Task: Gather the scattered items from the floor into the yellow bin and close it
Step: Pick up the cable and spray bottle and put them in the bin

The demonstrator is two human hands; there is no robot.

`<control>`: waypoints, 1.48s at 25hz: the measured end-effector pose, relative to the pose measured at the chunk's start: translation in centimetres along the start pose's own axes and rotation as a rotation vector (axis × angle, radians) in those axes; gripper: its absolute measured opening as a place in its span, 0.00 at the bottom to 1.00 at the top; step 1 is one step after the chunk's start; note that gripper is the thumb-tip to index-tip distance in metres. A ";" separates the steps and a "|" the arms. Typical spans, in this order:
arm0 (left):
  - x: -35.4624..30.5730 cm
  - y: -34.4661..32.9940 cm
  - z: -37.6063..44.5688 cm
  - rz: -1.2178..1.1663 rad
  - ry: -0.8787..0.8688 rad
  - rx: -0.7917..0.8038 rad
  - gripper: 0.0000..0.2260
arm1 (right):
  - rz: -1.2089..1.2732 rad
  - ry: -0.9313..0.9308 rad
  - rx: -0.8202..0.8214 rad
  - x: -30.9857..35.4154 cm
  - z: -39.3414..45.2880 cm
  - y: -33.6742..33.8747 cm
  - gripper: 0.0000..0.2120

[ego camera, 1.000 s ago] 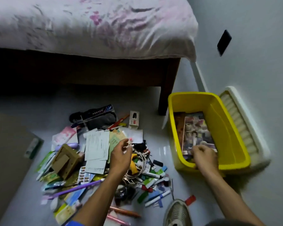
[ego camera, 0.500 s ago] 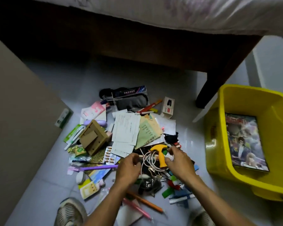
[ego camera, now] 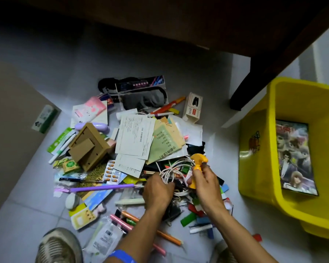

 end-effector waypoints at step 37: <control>-31.9 16.7 -18.5 -1.058 -0.545 0.563 0.05 | 0.758 0.441 -0.197 21.6 -4.9 31.1 0.09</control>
Point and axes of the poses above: each hand's wrist, its own z-axis towards the middle knuckle, its own y-axis out of the back of the hand, x = y × z, the point moved 7 cm from there along z, towards the middle knuckle, and after that the axes turned 6 degrees about -x, right-handed, at the moved point
